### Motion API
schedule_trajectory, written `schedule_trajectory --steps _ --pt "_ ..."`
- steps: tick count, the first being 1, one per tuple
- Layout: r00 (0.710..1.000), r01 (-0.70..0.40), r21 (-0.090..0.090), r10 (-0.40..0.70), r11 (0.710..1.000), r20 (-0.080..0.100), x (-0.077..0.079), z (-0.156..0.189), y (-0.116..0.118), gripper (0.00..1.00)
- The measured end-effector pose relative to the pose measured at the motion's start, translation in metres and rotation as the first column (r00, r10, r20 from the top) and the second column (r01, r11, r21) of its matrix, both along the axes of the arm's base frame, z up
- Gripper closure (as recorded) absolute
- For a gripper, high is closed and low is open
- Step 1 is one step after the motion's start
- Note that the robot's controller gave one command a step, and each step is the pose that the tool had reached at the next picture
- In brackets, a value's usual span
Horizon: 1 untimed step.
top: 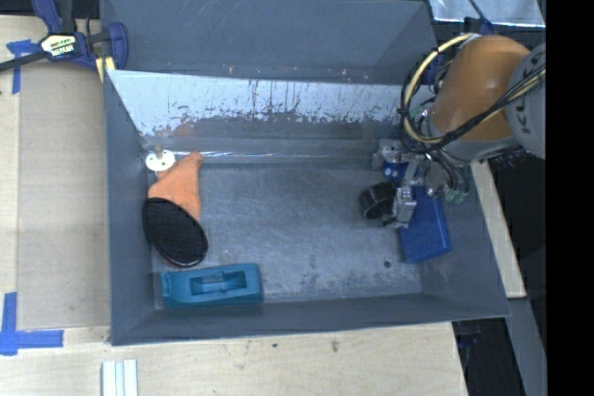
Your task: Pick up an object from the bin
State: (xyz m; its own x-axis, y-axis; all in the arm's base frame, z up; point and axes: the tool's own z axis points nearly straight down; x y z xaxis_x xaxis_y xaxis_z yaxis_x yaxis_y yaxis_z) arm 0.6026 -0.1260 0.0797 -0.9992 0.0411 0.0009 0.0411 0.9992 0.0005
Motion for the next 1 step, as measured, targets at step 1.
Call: schedule_trajectory --steps 1 --pt "0.962 -0.274 -0.003 0.274 0.962 0.006 0.0143 0.0167 0.0037 0.0"
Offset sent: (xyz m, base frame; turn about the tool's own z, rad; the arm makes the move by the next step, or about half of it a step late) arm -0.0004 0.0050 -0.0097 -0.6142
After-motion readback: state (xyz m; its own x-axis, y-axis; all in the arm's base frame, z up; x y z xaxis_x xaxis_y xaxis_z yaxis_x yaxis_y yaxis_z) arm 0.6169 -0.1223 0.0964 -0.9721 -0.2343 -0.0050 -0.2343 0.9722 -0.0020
